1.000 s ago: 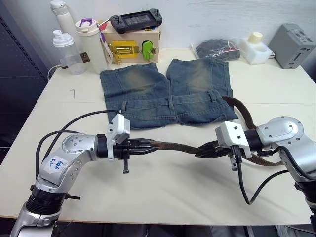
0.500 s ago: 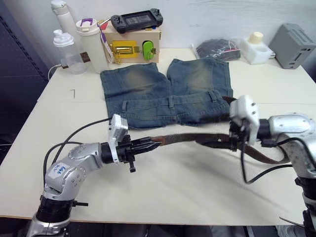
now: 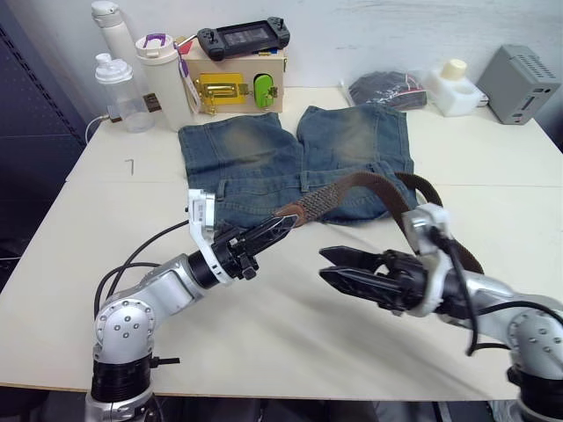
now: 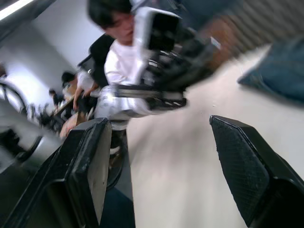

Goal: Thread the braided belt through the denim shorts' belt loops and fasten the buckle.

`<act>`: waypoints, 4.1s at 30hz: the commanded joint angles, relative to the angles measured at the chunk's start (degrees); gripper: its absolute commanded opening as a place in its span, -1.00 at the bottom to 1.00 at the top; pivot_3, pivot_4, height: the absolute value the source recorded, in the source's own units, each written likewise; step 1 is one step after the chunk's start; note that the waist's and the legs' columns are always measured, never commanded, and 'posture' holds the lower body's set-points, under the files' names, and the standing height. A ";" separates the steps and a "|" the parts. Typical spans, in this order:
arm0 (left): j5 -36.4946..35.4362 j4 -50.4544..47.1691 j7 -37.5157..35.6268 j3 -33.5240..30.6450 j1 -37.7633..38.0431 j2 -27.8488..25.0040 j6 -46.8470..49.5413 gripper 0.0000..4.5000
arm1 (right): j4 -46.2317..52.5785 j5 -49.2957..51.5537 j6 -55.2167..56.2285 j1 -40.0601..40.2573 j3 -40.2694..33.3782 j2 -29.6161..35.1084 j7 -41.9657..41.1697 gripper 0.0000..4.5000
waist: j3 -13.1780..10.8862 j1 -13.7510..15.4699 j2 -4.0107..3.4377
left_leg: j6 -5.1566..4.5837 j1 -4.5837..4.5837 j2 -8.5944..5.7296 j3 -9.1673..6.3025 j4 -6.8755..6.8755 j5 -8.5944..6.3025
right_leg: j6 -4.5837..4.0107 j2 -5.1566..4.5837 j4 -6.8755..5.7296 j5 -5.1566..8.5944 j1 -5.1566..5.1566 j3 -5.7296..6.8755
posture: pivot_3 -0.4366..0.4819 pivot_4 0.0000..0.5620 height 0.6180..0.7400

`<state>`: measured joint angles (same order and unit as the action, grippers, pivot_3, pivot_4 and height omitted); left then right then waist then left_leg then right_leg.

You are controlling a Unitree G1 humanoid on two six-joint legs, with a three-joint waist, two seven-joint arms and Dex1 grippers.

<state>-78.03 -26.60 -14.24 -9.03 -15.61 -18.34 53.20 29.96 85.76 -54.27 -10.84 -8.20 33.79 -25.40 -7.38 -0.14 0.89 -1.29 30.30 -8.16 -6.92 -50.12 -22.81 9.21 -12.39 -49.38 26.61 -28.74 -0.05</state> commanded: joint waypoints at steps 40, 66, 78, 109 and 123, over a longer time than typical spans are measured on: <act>69.98 24.35 -18.26 29.89 -15.43 -18.65 -46.73 0.98 | -10.94 14.46 20.37 -5.51 -13.95 -9.60 22.23 -1.00 | -0.01 0.02 0.04 | -0.01 0.24 -0.21 0.12 -0.04 0.00 | 0.00 -0.01 -0.48 0.00 -0.51 -0.35 | -0.05 -0.47 -0.56; 91.01 44.62 -15.74 28.56 -19.30 -12.52 -64.53 -0.99 | -9.55 14.66 22.11 -4.84 -17.40 -8.79 24.81 -1.00 | 0.12 -1.59 -0.10 | -0.09 0.08 -0.19 0.15 0.21 0.12 | 0.39 -0.02 -0.43 -0.20 -0.49 -0.34 | -0.05 -0.47 -0.56; 93.17 7.08 -16.27 13.13 27.06 -27.22 -66.33 -0.99 | -14.58 13.83 17.42 -4.05 -20.35 0.05 23.95 -1.00 | 0.53 -3.91 -0.80 | -0.06 -0.44 -0.11 0.25 1.08 0.02 | 0.39 -0.07 -0.05 -0.21 -0.52 -0.32 | -0.05 -0.47 -0.56; 45.85 -3.93 -29.45 5.31 8.51 -21.89 -30.81 0.48 | -15.17 5.06 6.88 -4.51 -10.95 2.34 31.12 -1.00 | 0.49 -1.41 -0.81 | -0.16 0.12 -0.11 0.26 0.28 -0.04 | 0.38 -0.06 -0.06 -0.21 -0.62 -0.27 | -0.05 -0.47 -0.56; 54.45 2.86 -31.19 12.73 -0.95 -17.42 -35.84 0.48 | -6.84 1.11 6.61 -2.92 -2.73 -5.40 35.78 -1.00 | 0.50 -1.43 -0.78 | -0.16 0.11 -0.11 0.27 0.25 -0.03 | 0.39 -0.06 -0.09 -0.21 -0.63 -0.30 | -0.05 -0.47 -0.56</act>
<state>-25.59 -24.20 -44.86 2.52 -15.59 -36.20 19.62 20.35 87.04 -47.78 -13.92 -11.41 28.99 10.02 -6.88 -1.57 0.11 -1.45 30.40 -8.27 -6.65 -49.86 -22.84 9.60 -12.45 -49.49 26.40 -29.37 -0.37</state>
